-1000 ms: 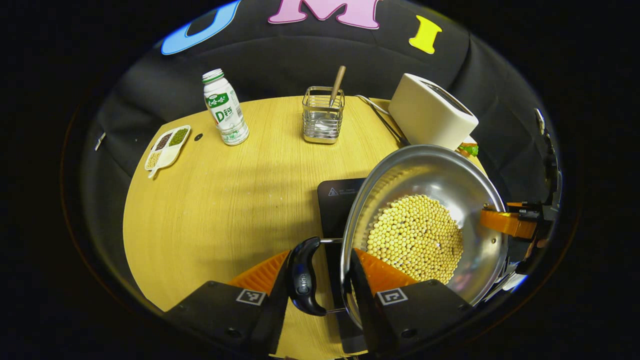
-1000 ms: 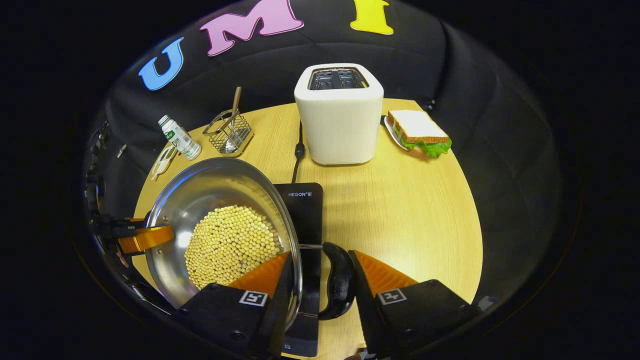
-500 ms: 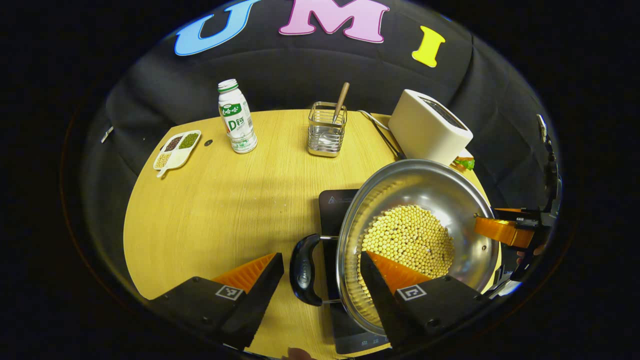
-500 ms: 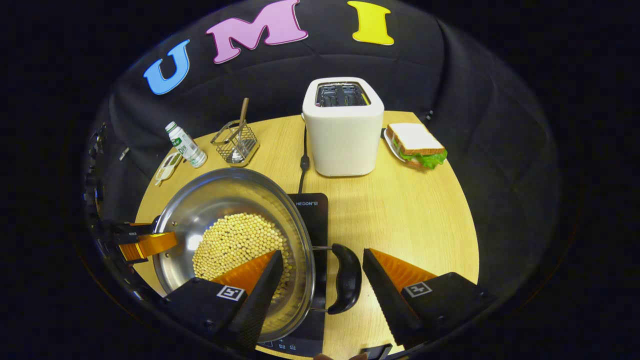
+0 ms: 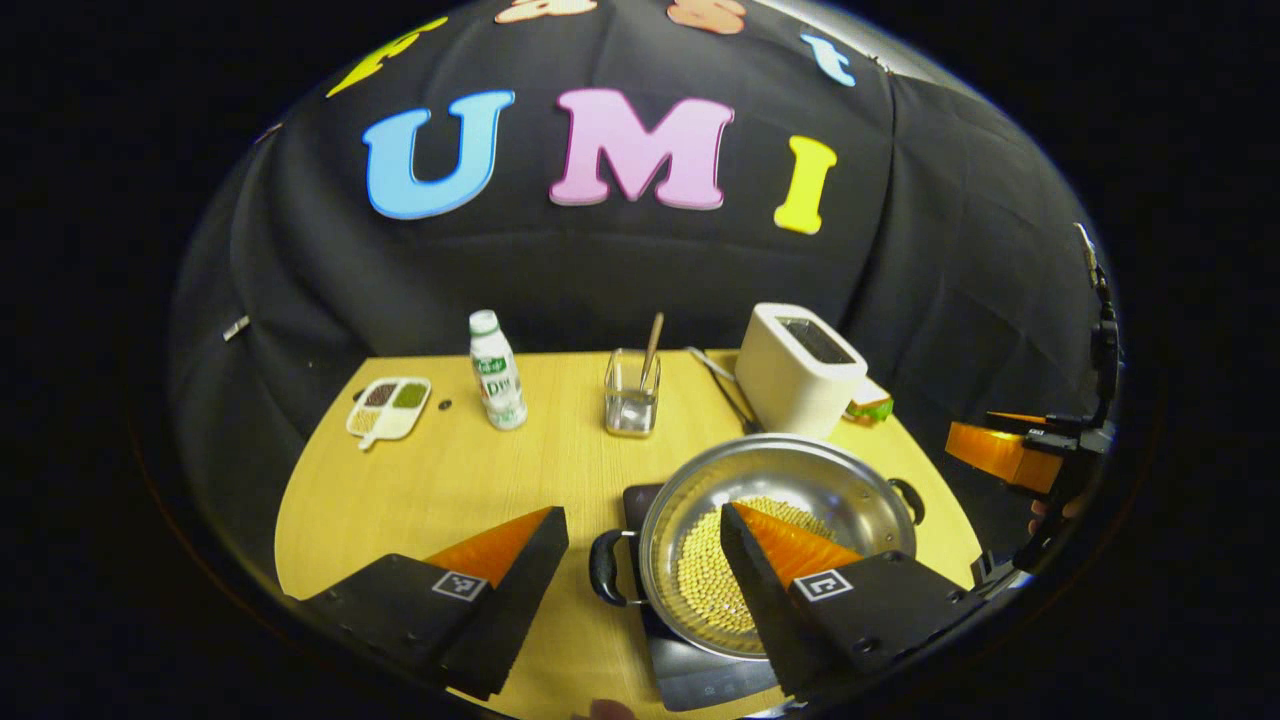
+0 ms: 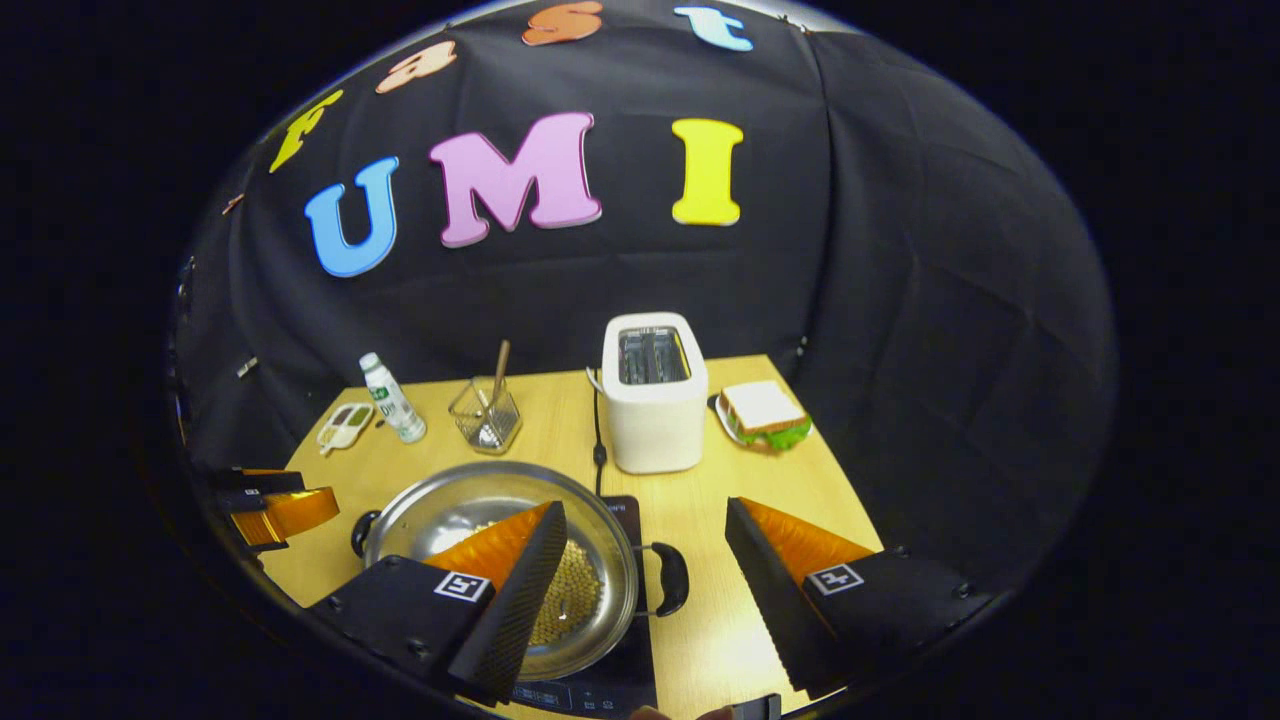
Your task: First push the handle of the pot to place it horizontally, then grasp the pot with both hands and set it on the induction cooktop.
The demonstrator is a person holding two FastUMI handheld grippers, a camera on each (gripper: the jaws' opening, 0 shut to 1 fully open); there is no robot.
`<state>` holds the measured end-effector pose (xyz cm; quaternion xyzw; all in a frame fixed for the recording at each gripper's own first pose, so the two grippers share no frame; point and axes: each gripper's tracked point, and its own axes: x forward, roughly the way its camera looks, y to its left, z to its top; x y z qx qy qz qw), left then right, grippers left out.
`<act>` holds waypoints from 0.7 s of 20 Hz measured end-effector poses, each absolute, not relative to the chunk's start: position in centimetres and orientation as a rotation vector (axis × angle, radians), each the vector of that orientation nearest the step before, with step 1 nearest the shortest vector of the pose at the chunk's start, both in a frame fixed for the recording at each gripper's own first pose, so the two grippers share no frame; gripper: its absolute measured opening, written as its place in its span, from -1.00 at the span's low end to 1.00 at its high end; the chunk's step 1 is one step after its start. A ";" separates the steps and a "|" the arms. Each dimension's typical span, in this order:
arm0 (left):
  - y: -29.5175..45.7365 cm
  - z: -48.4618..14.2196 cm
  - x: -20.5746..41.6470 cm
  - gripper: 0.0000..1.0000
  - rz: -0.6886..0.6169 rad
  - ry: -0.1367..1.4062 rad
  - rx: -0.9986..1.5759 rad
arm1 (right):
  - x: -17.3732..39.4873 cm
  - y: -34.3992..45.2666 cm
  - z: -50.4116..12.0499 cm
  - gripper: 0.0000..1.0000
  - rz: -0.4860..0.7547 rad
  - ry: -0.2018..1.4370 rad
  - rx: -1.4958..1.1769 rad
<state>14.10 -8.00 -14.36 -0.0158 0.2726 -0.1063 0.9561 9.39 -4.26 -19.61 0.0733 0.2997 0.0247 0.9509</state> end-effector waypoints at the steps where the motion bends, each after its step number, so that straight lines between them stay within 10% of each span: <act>1: -8.3 -12.7 13.8 0.91 -0.222 0.516 -0.034 | 9.4 -4.1 -17.4 0.97 0.053 0.549 0.149; 14: -6.7 8.0 8.0 0.89 -0.170 -0.036 -0.023 | 5.3 -3.6 0.5 0.96 0.043 0.115 0.138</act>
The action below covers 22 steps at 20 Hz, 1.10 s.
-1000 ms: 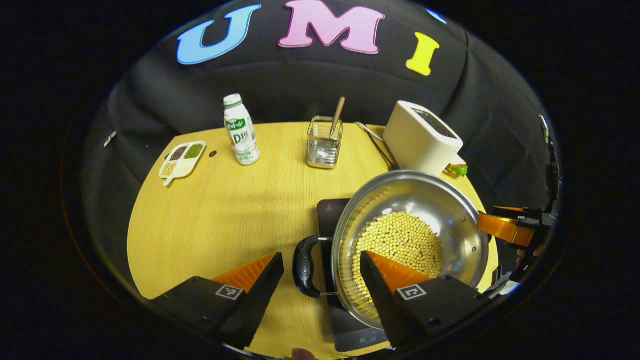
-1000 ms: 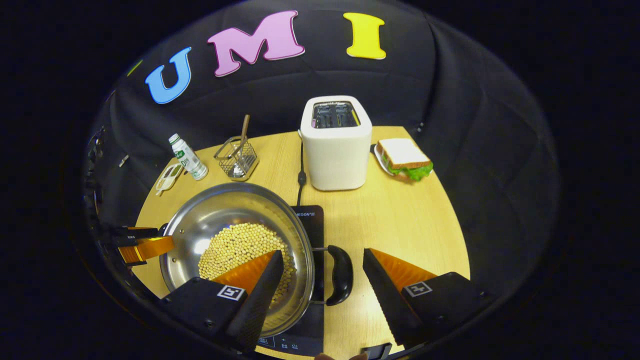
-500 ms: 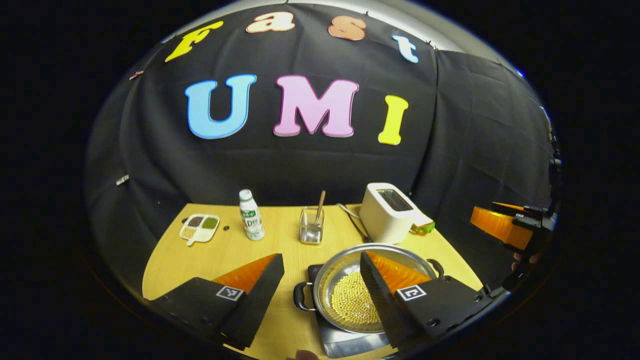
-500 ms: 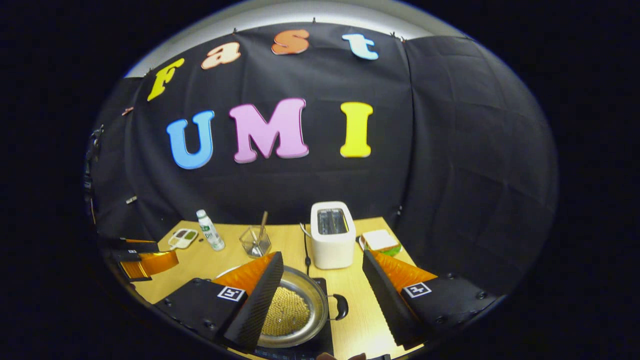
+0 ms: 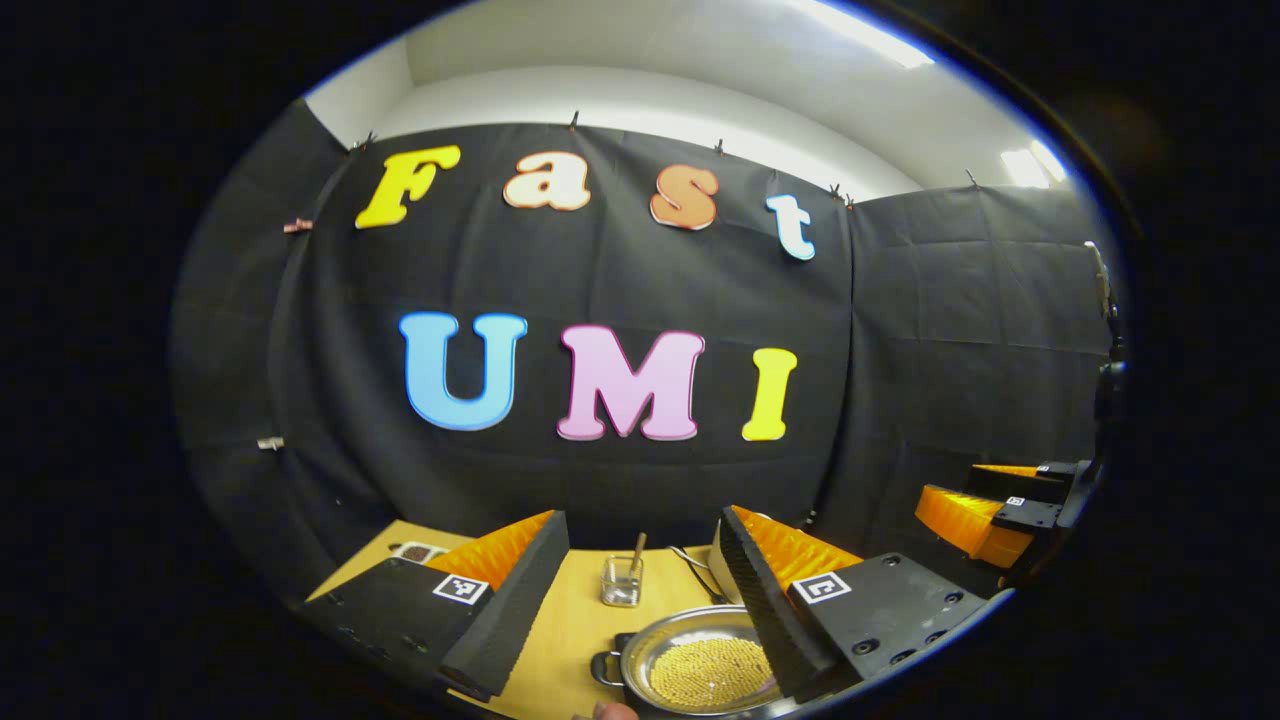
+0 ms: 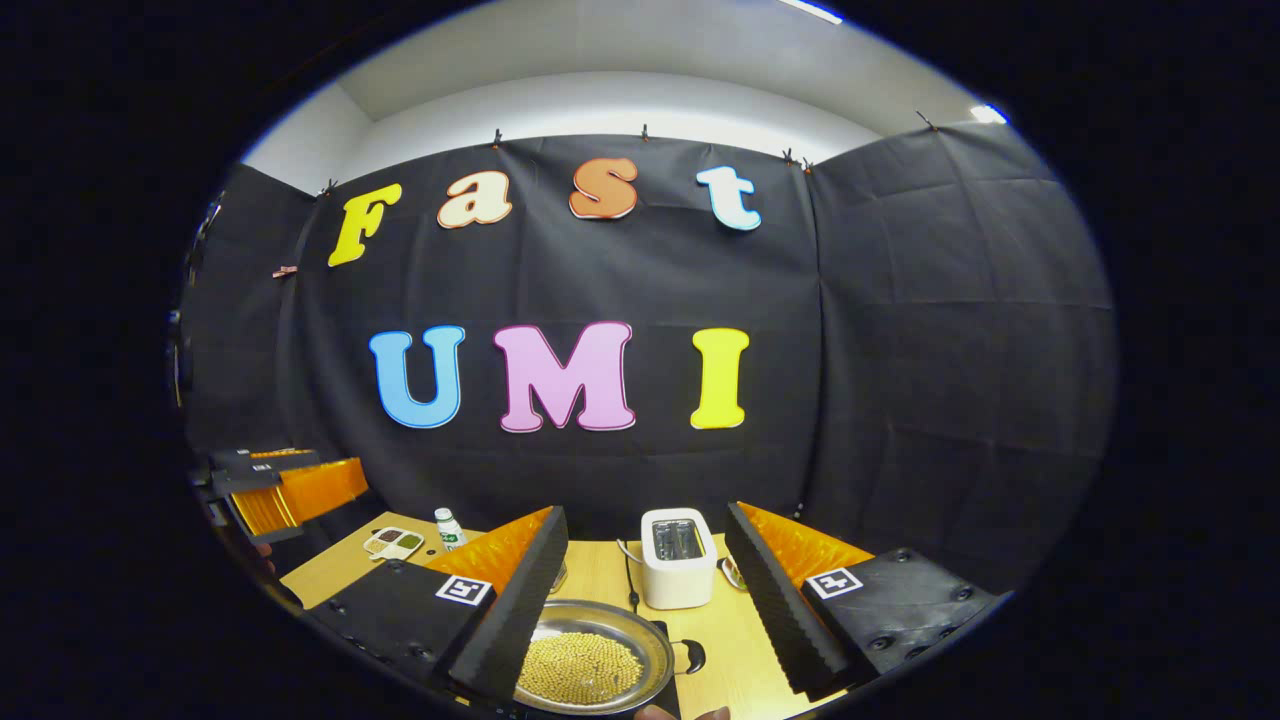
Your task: First push the handle of the pot to place it horizontally, then grasp the pot with both hands and set it on the induction cooktop.
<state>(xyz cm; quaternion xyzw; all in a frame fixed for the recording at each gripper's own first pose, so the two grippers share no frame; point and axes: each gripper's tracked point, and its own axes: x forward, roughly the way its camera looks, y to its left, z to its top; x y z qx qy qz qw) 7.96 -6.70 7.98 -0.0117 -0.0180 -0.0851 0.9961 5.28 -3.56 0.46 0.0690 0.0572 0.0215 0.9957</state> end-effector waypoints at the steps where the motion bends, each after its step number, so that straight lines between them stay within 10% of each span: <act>1: -6.9 8.2 7.3 0.89 -0.166 -0.049 -0.014 | 5.0 -3.2 1.1 0.96 0.045 0.102 0.150; 22: -6.2 5.8 5.3 0.89 -0.042 -0.026 -0.073 | 3.1 -5.2 -2.1 0.96 0.065 0.074 0.255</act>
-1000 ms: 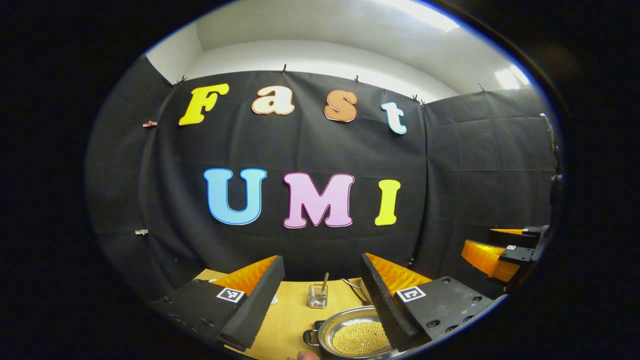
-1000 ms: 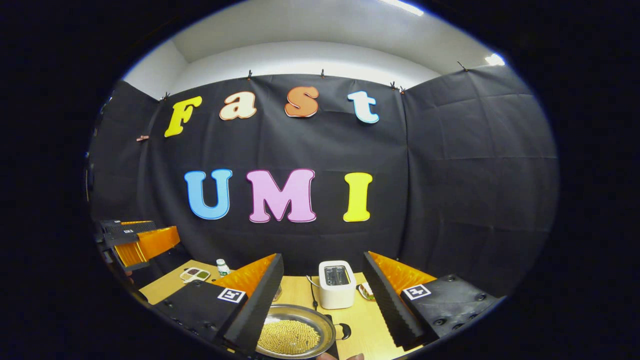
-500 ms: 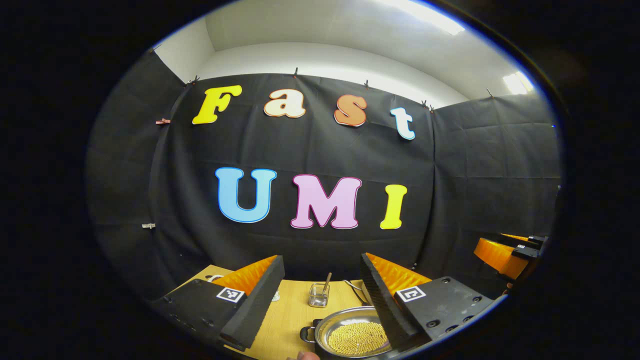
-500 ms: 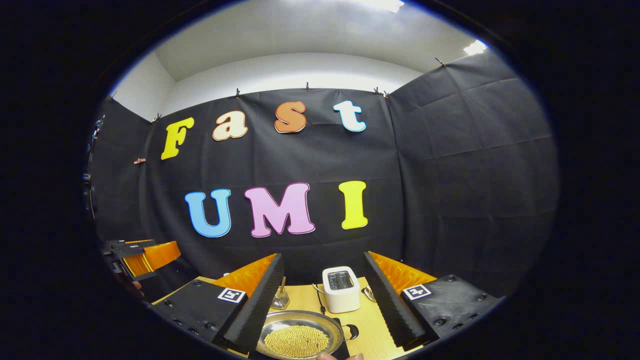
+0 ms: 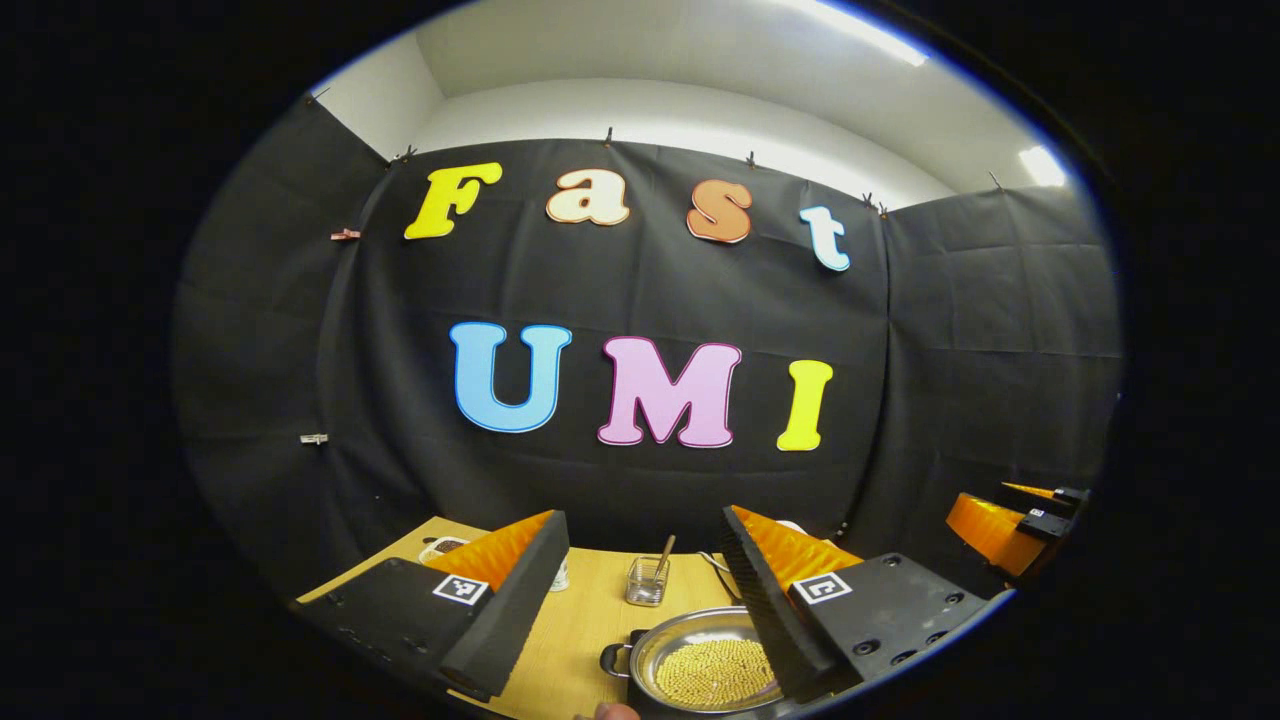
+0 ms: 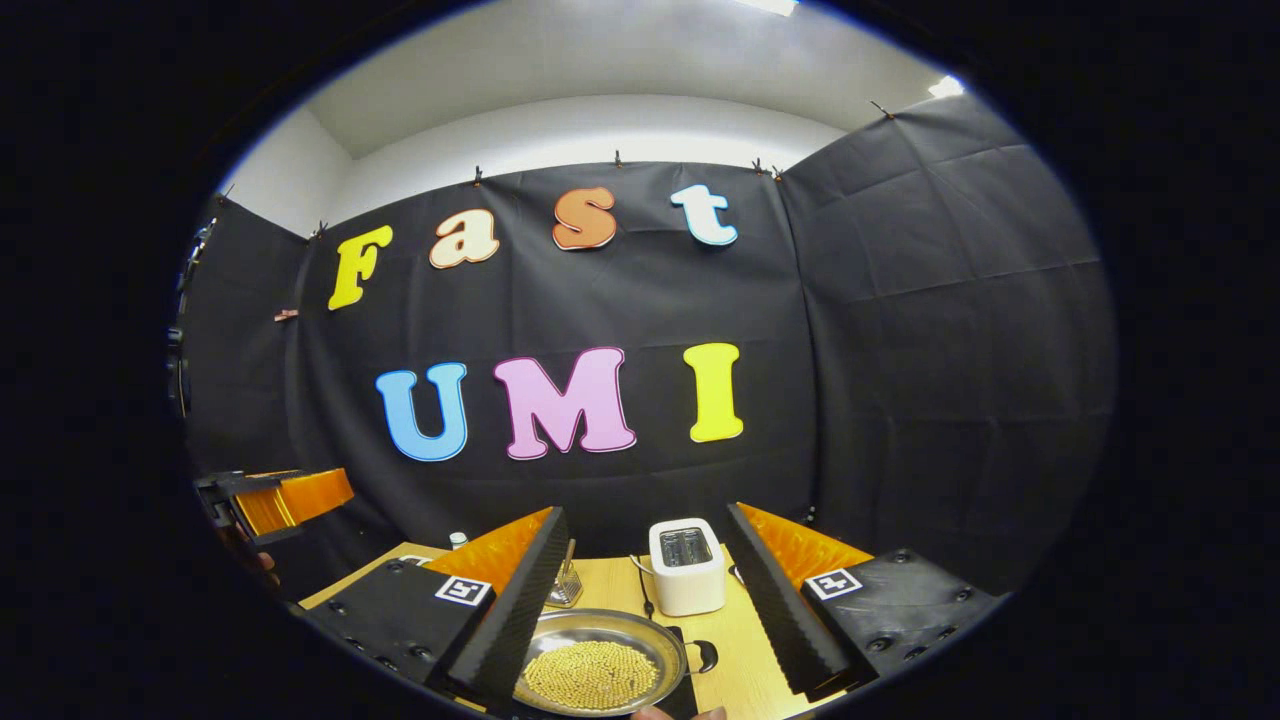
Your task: First push the handle of the pot to place it horizontally, then grasp the pot with both hands and set it on the induction cooktop.
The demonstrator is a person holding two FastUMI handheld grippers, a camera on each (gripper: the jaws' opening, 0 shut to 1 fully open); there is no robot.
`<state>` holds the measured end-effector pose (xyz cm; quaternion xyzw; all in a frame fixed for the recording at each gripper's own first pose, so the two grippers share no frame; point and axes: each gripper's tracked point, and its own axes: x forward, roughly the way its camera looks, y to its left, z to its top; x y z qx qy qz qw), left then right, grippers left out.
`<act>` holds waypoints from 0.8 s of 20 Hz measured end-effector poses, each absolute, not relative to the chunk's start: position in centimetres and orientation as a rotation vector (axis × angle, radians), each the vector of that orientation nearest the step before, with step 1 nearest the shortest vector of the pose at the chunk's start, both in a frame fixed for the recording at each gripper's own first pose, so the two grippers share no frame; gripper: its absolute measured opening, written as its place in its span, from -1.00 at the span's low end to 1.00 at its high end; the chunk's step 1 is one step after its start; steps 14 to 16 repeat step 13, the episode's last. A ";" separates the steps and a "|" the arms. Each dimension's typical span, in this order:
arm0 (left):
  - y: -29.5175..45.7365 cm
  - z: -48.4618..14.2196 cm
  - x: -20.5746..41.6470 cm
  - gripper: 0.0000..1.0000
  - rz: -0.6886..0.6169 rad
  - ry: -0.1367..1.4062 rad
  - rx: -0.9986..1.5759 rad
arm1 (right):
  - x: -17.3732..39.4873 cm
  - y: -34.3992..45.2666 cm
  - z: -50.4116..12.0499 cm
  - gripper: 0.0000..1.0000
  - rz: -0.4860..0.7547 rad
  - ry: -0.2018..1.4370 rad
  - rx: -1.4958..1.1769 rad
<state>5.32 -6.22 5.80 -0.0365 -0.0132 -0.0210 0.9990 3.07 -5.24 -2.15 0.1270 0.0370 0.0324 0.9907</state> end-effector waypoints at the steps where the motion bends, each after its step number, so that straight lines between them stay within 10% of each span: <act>1: -6.1 5.5 5.4 0.89 -0.033 -0.017 -0.074 | 3.1 -5.2 -2.4 0.96 0.069 0.083 0.258; 16: -6.4 3.9 6.6 0.89 -0.012 0.041 -0.067 | 3.5 -6.3 -4.6 0.96 0.062 0.115 0.277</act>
